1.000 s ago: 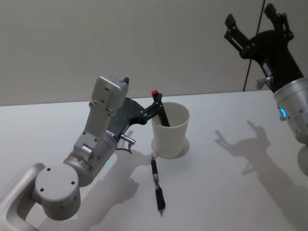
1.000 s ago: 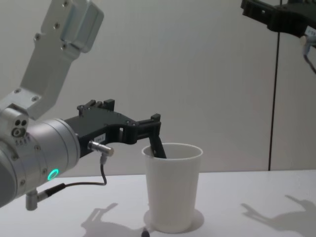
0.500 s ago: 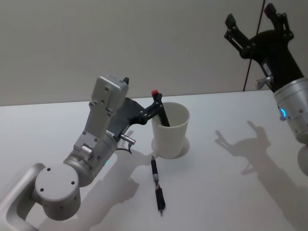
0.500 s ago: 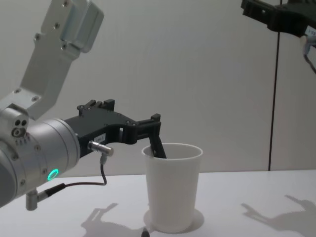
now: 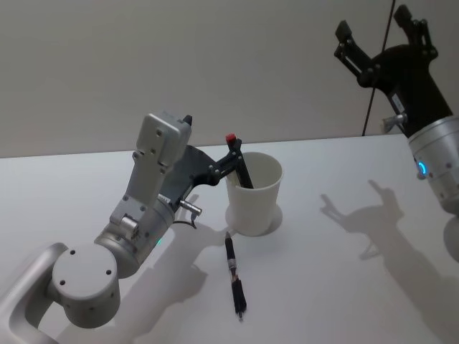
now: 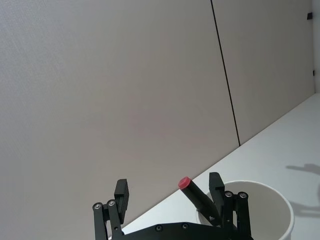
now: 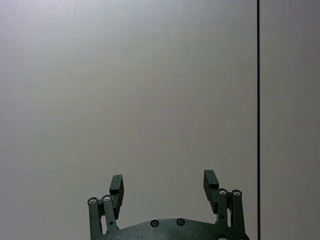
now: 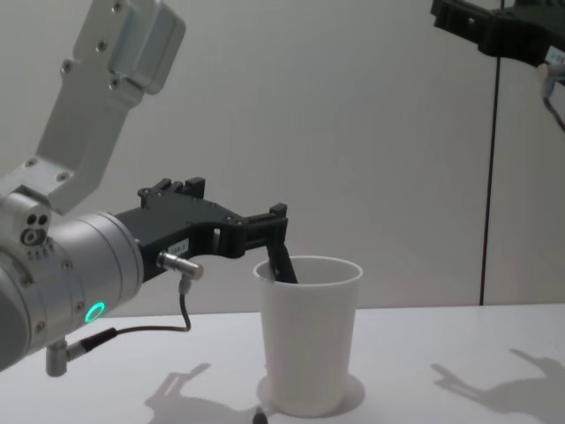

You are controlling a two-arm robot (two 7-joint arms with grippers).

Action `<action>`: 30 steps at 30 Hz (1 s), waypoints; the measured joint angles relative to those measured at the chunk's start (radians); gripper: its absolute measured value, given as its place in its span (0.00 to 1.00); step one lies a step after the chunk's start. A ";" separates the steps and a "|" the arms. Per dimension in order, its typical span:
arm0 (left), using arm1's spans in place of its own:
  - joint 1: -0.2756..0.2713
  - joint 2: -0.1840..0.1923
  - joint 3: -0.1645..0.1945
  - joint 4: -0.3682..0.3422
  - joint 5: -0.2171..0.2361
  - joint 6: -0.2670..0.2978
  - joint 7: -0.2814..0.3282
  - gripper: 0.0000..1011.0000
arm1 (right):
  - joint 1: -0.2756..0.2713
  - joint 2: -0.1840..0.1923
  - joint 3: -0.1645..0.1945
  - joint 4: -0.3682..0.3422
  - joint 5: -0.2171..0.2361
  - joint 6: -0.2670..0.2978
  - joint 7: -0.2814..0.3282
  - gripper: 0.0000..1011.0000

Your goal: Place the pen into the pen holder.

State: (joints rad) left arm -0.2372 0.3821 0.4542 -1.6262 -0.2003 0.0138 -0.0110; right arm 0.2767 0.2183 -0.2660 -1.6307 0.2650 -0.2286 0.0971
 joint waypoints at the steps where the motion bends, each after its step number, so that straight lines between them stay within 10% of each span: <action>1: 0.000 0.000 0.000 0.000 0.000 0.000 0.000 0.99 | 0.000 0.000 0.000 0.000 0.000 0.000 0.000 0.99; 30: 0.000 0.000 0.000 0.000 0.000 0.000 0.000 0.99 | 0.017 -0.009 0.033 -0.004 0.092 0.250 -0.111 0.99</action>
State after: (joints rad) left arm -0.2372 0.3821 0.4542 -1.6261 -0.2004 0.0139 -0.0109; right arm 0.2934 0.2097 -0.2331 -1.6350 0.3569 0.0217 -0.0136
